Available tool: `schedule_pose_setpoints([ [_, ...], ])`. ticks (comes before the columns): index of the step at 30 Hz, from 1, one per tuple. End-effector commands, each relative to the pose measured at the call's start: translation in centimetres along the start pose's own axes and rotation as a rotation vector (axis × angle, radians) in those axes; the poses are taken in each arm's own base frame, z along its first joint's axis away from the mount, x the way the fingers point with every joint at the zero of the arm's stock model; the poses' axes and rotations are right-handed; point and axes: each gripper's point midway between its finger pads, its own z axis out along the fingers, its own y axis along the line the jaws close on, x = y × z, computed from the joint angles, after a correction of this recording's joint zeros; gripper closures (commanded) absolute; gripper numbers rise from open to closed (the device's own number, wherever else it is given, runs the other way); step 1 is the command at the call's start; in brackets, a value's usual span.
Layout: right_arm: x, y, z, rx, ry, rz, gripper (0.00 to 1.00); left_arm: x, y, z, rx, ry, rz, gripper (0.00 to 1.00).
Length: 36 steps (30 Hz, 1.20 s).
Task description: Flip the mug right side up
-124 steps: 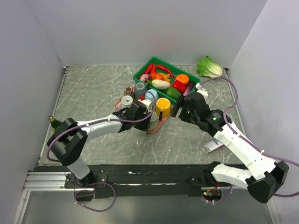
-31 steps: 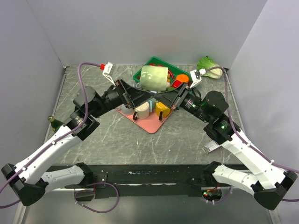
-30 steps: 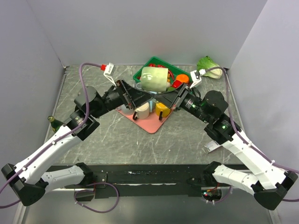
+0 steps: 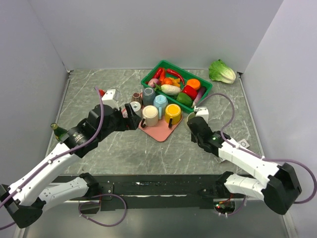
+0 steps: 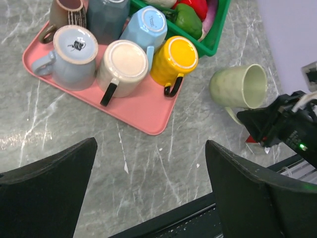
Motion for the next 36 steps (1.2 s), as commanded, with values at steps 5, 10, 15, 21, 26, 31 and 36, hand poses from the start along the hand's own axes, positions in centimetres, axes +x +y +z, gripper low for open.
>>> schedule_pose_setpoints([
  [5, -2.7, 1.6, 3.2, 0.026, -0.16, 0.13, 1.0, 1.3, 1.4, -1.9, -0.004, -0.004, -0.048, 0.04],
  [10, -1.0, 1.5, 4.7, 0.066, -0.107, 0.114, 1.0, 1.8, 1.8, -2.8, 0.009, -0.022, -0.06, 0.04],
  [15, 0.3, 1.4, 5.6, 0.118, -0.03, 0.084, 1.0, 2.0, 2.5, -2.6, -0.021, -0.02, -0.05, 0.04],
  [21, 1.9, 0.8, 4.9, 0.232, 0.148, 0.131, 1.0, 3.4, 2.8, -2.4, -0.018, 0.015, -0.055, 0.04],
  [26, 3.1, 1.4, 4.2, 0.231, 0.235, 0.184, 1.0, 3.8, 3.0, -2.0, -0.021, 0.024, -0.047, 0.04],
  [31, 2.9, 1.1, 3.6, 0.256, 0.27, 0.166, 0.72, 4.0, 2.8, -1.2, -0.031, 0.054, -0.014, 0.04],
  [36, 1.4, 0.9, 2.9, 0.253, 0.256, 0.146, 0.32, 4.9, 3.1, -0.3, -0.056, 0.095, -0.007, 0.04],
])
